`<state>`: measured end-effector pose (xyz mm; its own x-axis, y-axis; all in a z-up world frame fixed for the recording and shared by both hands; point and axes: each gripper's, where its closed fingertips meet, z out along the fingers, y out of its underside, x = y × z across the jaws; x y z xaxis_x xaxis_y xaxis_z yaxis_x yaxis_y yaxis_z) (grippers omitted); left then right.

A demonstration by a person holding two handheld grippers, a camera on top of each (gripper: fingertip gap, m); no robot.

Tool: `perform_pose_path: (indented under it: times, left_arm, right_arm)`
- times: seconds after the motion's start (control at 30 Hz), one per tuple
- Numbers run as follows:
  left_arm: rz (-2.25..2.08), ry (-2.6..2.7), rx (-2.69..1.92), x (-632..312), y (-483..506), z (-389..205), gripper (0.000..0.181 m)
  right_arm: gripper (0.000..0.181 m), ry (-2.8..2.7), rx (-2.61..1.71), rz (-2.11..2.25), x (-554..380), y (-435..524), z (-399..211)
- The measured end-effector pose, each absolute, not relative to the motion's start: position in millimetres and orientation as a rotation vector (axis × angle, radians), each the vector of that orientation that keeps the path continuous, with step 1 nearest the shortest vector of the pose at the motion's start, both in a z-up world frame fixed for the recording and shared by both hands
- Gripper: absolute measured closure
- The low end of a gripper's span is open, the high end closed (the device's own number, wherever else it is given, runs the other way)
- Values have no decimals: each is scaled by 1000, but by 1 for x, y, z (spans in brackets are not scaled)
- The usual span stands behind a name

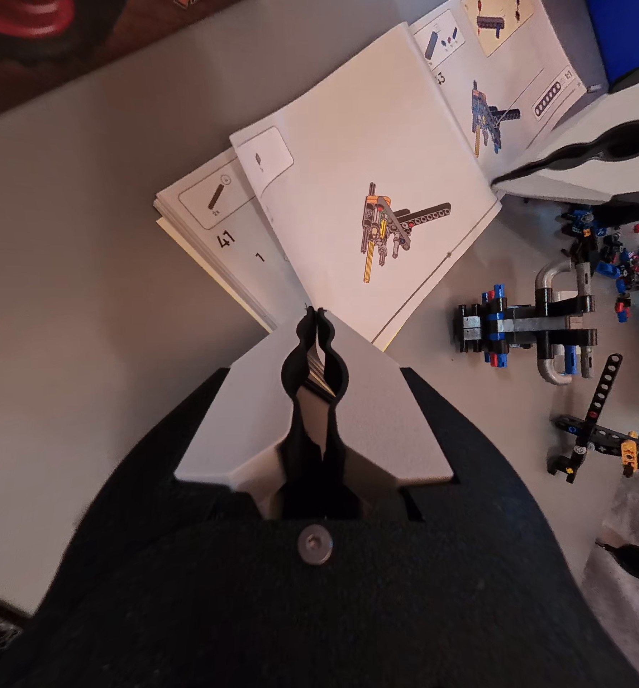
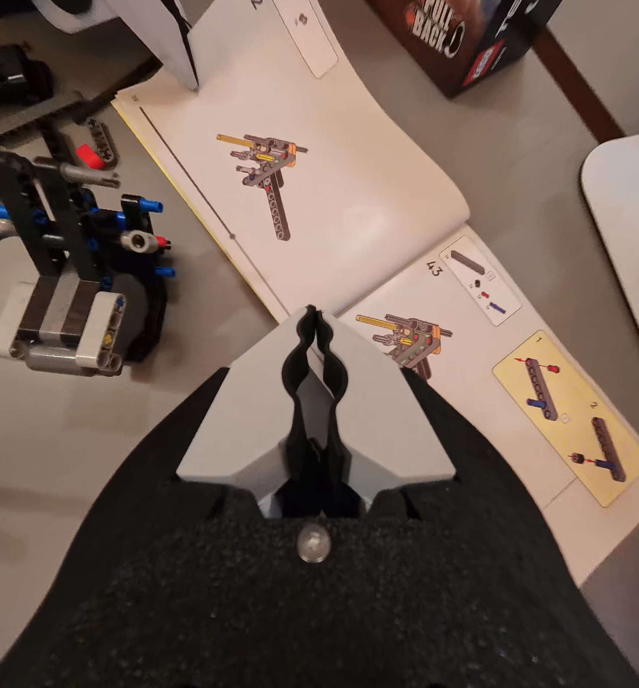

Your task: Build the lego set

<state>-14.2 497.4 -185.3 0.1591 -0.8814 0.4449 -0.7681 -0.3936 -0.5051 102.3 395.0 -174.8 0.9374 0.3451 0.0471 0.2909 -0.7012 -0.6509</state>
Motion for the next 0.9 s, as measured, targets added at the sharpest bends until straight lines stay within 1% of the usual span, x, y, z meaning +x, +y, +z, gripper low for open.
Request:
perform_pose_path:
  times: [0.13, 0.33, 0.37, 0.43, 0.47, 0.53, 0.6, 0.63, 0.7, 0.8, 0.9]
  left_arm:
    - [-1042, 1646, -2254, -16, 497, -185, 181]
    - [-1006, 1677, -2261, -17, 500, -184, 181]
    - [-969, 1680, -2255, -18, 505, -180, 174]
    - [-893, 1649, -2194, -16, 521, -153, 154]
    - [-874, 1621, -2117, -11, 527, -130, 154]
    - [-814, 1614, -1936, 8, 529, -87, 162]
    - [-796, 1715, -1783, 37, 507, -68, 171]
    - [-816, 1808, -1749, 53, 488, -73, 175]
    - [-839, 2005, -1742, 82, 454, -103, 181]
    - [-731, 2125, -1720, 121, 444, -149, 181]
    - [-727, 2133, -1739, 141, 442, -167, 181]
  right_arm:
    - [181, -435, -2395, 144, 101, 394, -178]
    - [181, -466, -2422, 64, 102, 393, -182]
    - [181, -461, -2426, 53, 102, 393, -183]
    - [181, -469, -2422, 30, 102, 393, -183]
    - [181, -467, -2421, 30, 103, 393, -183]
    - [181, -448, -2427, 54, 102, 392, -183]
    - [181, -434, -2434, 71, 102, 392, -183]
    - [181, -435, -2432, 67, 102, 392, -183]
    - [181, -440, -2423, 44, 102, 392, -183]
    - [181, -443, -2420, 4, 102, 392, -183]
    - [181, -438, -2425, -5, 102, 392, -183]
